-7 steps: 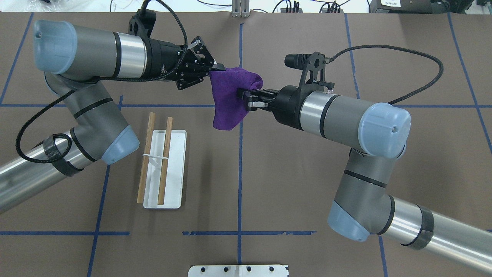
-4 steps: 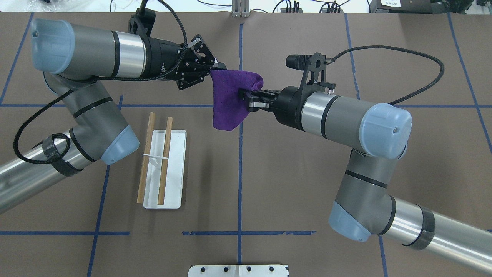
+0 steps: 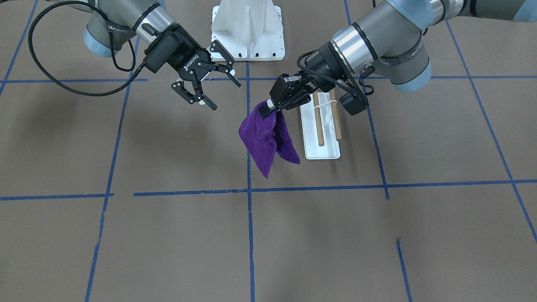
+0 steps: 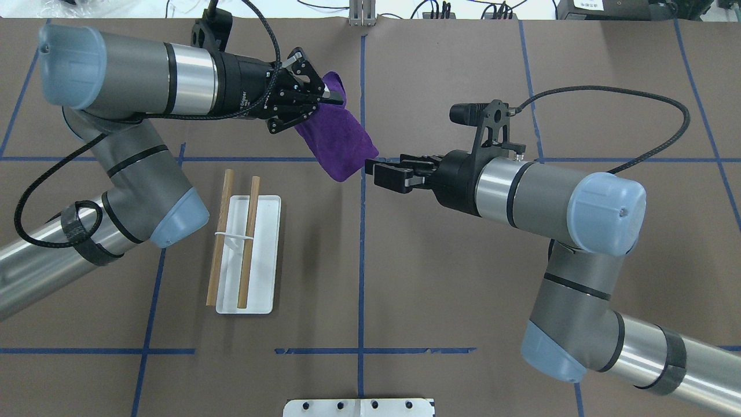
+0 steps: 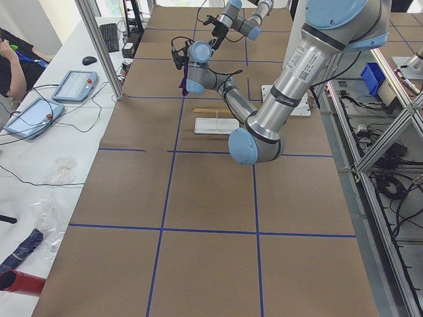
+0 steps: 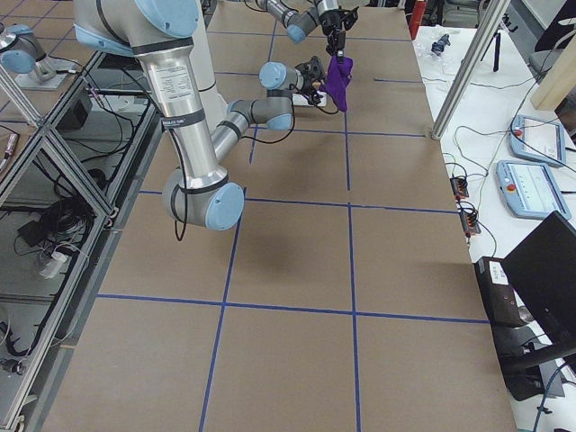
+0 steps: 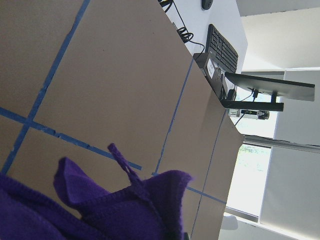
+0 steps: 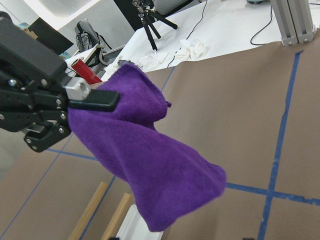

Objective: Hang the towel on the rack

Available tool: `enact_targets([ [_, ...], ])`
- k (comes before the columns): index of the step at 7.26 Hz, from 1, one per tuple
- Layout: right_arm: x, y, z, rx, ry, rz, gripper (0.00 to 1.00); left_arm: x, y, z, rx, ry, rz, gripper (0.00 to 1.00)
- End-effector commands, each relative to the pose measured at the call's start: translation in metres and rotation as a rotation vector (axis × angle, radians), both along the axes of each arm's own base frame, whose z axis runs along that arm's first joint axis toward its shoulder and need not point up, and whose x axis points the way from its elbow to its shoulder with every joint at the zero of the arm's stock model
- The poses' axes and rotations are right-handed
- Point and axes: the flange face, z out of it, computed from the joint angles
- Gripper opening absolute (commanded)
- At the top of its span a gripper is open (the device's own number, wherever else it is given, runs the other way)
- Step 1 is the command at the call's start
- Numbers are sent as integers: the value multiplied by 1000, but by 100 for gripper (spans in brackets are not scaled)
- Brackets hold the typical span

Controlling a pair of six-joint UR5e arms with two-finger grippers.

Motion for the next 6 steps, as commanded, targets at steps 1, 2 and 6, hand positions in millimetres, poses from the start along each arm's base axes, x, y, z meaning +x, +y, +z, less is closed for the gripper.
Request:
enact_targets([
  [1,58,30,65,-44,96,-54,100,-7,5,-6,-30,22,0,0],
  [2,79,31,94,-76,146,-35,100,-14,4,0,-38,25,-46,0],
  [6,158,-40,148,-216,477,-38,100,-1,32,-7,-12,-180,-411,0],
])
